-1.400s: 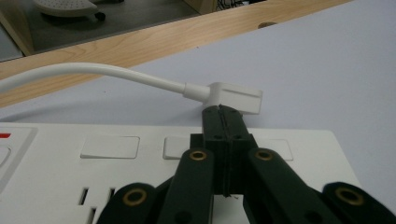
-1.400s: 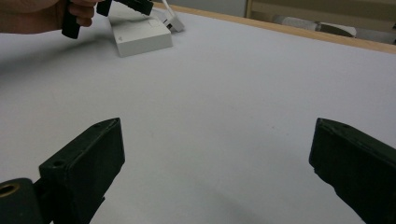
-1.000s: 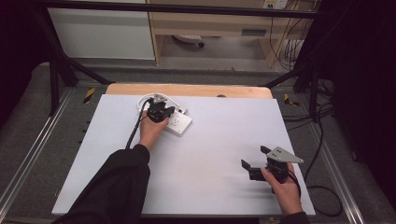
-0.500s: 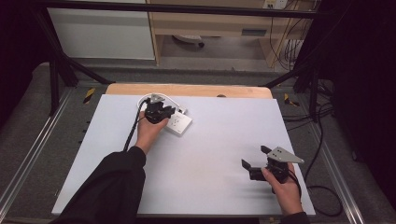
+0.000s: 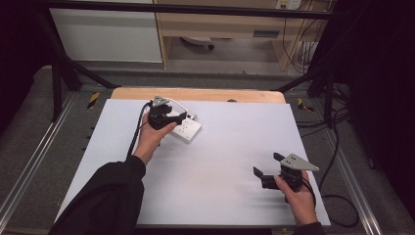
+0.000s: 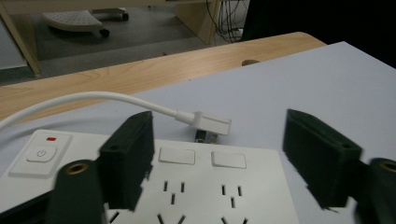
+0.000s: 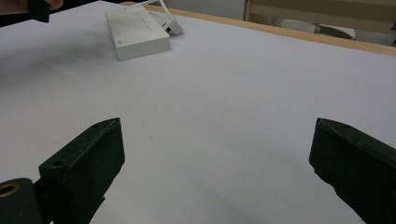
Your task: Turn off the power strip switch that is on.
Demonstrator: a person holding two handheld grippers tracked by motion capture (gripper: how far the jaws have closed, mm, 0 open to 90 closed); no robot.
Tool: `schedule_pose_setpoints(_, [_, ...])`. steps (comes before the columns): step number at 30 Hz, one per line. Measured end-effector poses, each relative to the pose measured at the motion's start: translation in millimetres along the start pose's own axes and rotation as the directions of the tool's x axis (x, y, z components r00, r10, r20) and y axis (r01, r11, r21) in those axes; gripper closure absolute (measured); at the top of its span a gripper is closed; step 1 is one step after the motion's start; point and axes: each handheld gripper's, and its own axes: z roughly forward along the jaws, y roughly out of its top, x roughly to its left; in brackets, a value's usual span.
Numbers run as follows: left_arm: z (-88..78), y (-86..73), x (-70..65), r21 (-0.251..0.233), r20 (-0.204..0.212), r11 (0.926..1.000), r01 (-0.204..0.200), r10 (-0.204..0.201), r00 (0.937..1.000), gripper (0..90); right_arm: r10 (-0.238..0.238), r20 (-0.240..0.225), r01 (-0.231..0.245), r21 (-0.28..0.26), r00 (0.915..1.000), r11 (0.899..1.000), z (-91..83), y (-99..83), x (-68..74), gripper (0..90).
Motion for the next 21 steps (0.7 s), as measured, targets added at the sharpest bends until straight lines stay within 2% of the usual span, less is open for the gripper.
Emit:
schedule_pose_setpoints(4, [-6.0,2.8,-2.9,0.008,0.014,1.0,0.0,0.0,0.9999,12.9,0.001,0.0,-0.001,-0.002,1.0,1.0,-0.3,0.0,0.1,3.8])
schedule_pose_setpoints(8, [-13.7,5.7,-7.7,-0.003,0.036,1.0,0.003,-0.003,0.9994,8.4,0.001,-0.002,-0.001,0.0,1.0,1.0,-0.2,-0.2,0.0,3.8])
schedule_pose_setpoints(10, [-18.4,6.2,-9.4,-0.03,0.043,0.9995,0.011,-0.01,0.999,8.6,0.001,-0.004,-0.001,0.0,1.0,1.0,-0.1,-0.2,0.2,3.8])
schedule_pose_setpoints(13, [-24.3,7.1,-11.8,-0.045,0.052,0.9989,0.017,-0.014,0.9985,8.5,0.001,-0.004,-0.001,0.0,1.0,1.0,0.0,0.0,0.5,3.8])
schedule_pose_setpoints(21, [-40.6,6.2,-12.4,-0.05,0.059,0.9985,0.022,-0.019,0.9981,8.7,0.006,-0.005,-0.006,0.001,1.0,1.0,0.6,0.0,0.8,3.8])
